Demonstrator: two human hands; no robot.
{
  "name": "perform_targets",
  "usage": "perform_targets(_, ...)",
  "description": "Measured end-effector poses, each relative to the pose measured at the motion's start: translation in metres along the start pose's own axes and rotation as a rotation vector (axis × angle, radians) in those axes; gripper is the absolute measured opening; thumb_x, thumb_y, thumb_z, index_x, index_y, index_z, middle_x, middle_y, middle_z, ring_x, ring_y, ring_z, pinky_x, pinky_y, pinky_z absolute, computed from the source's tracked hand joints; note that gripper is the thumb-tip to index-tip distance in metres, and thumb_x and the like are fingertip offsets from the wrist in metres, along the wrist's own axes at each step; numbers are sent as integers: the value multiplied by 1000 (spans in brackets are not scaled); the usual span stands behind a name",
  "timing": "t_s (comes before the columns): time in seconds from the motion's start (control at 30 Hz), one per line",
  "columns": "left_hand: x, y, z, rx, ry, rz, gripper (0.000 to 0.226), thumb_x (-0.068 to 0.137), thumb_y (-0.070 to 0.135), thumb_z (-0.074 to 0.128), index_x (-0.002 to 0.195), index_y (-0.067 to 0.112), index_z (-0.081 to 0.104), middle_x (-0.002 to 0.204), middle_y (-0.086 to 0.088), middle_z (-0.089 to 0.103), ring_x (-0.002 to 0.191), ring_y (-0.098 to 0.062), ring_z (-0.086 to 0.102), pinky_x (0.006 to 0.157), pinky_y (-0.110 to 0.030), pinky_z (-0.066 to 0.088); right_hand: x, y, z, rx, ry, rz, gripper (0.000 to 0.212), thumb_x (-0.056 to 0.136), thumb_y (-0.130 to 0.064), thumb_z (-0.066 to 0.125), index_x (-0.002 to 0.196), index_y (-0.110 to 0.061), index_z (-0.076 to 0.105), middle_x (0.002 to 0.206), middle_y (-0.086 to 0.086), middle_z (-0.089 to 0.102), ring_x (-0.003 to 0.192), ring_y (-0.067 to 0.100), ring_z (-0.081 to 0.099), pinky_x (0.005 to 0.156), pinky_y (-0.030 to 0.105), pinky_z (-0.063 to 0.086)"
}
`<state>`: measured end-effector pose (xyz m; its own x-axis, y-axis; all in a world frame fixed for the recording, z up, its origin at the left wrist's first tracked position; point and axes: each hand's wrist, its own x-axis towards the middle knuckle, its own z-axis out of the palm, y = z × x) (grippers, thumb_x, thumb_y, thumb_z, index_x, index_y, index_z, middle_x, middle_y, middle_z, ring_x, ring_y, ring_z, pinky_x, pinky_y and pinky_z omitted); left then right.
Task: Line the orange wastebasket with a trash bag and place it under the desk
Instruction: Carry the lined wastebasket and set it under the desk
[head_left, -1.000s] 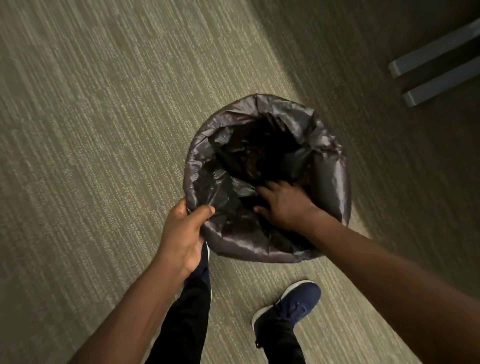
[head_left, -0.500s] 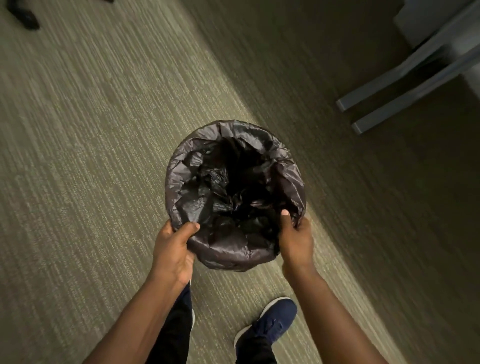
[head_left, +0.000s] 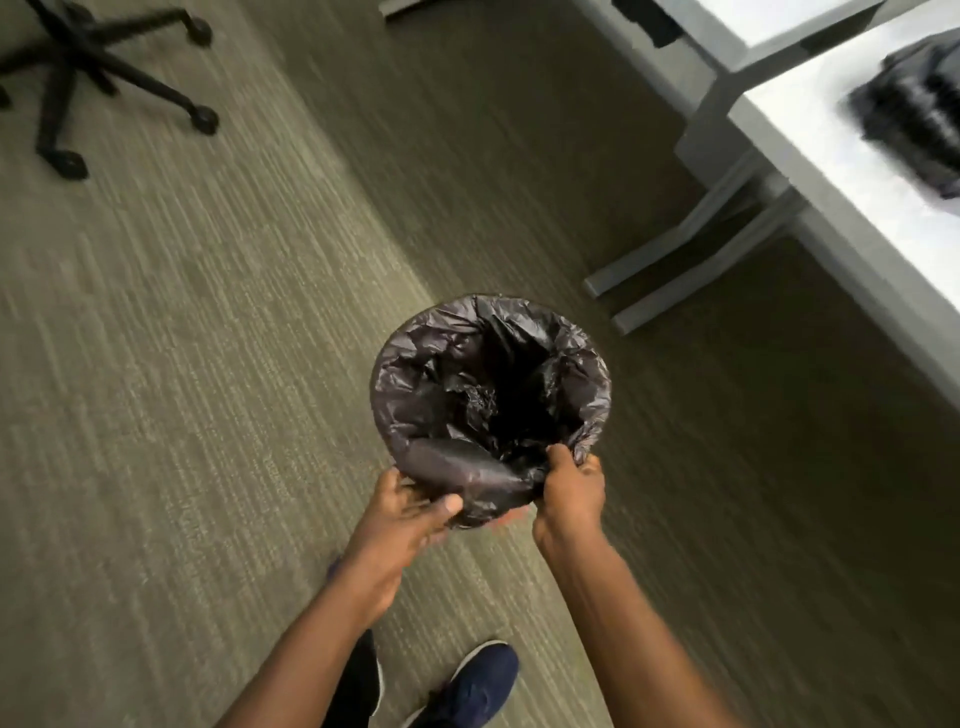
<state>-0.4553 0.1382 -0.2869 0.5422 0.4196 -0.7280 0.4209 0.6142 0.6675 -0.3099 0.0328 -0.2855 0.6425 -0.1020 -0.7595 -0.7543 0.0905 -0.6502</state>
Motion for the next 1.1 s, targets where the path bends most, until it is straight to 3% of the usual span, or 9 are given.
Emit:
perform_targets(0.1, 9, -1, 37, 90, 40, 61, 42, 85, -4, 71, 115, 22, 57, 110, -5, 75, 94, -13, 75, 70, -26, 59, 10, -16, -9, 48, 45, 7, 19, 97, 0, 52, 88, -17, 49, 92, 12, 65, 79, 26, 64, 73, 40, 54)
perform_targets(0.23, 30, 9, 65, 325, 182, 139, 12, 92, 13, 68, 103, 16, 66, 91, -4, 77, 84, -23, 75, 67, -32, 59, 31, -34, -14, 129, 71, 46, 20, 97, 2, 52, 90, -17, 50, 85, 8, 66, 69, 20, 65, 58, 32, 55)
perform_targets(0.4, 72, 24, 89, 405, 445, 121, 6, 89, 9, 66, 90, 15, 65, 84, -4, 72, 77, -22, 67, 68, -35, 51, 58, -45, -7, 205, 30, 139, 22, 97, 4, 52, 116, -8, 53, 100, 14, 69, 85, 29, 69, 77, 48, 60)
perform_targets(0.53, 103, 47, 112, -105, 515, -100, 14, 92, -6, 51, 91, 7, 58, 75, -14, 66, 49, -20, 59, 43, -28, 50, 81, -53, -4, 180, 45, 170, 23, 97, 3, 53, 116, -9, 55, 99, 13, 71, 84, 27, 72, 67, 44, 62)
perform_targets(0.6, 117, 63, 119, -346, 442, -239, 20, 94, -9, 46, 97, 3, 61, 81, -16, 67, 55, -18, 65, 41, -24, 53, 95, -60, -3, 153, 49, 161, 19, 97, 2, 53, 111, -11, 56, 99, 12, 72, 83, 25, 73, 68, 43, 62)
perform_targets(0.7, 131, 78, 125, -509, 360, -351, 17, 97, -3, 45, 98, -2, 62, 92, -19, 66, 80, -27, 66, 53, -34, 60, 117, -69, -5, 134, 78, 145, 16, 97, 2, 53, 102, -13, 55, 103, 15, 71, 88, 30, 72, 76, 48, 62)
perform_targets(0.9, 151, 68, 150, -518, 220, -355, 23, 91, 28, 67, 107, 12, 66, 106, -15, 72, 98, -32, 69, 75, -44, 55, 163, -75, -29, -58, 114, 73, 13, 97, -10, 60, 109, -15, 58, 106, 15, 71, 76, 22, 70, 49, 25, 56)
perform_targets(1.0, 165, 55, 170, -545, 213, -335, 26, 95, 37, 62, 108, 15, 65, 93, -10, 80, 80, -28, 77, 57, -37, 59, 184, -75, -40, -133, 80, 82, 22, 97, -14, 61, 119, -11, 58, 111, 15, 72, 92, 28, 74, 69, 36, 64)
perform_targets(1.1, 182, 42, 182, -581, 219, -331, 41, 99, 52, 47, 116, 18, 63, 102, -8, 78, 90, -27, 75, 65, -39, 57, 204, -79, -45, -84, 56, 118, 17, 97, -10, 60, 114, -11, 60, 111, 15, 74, 97, 29, 74, 86, 46, 62)
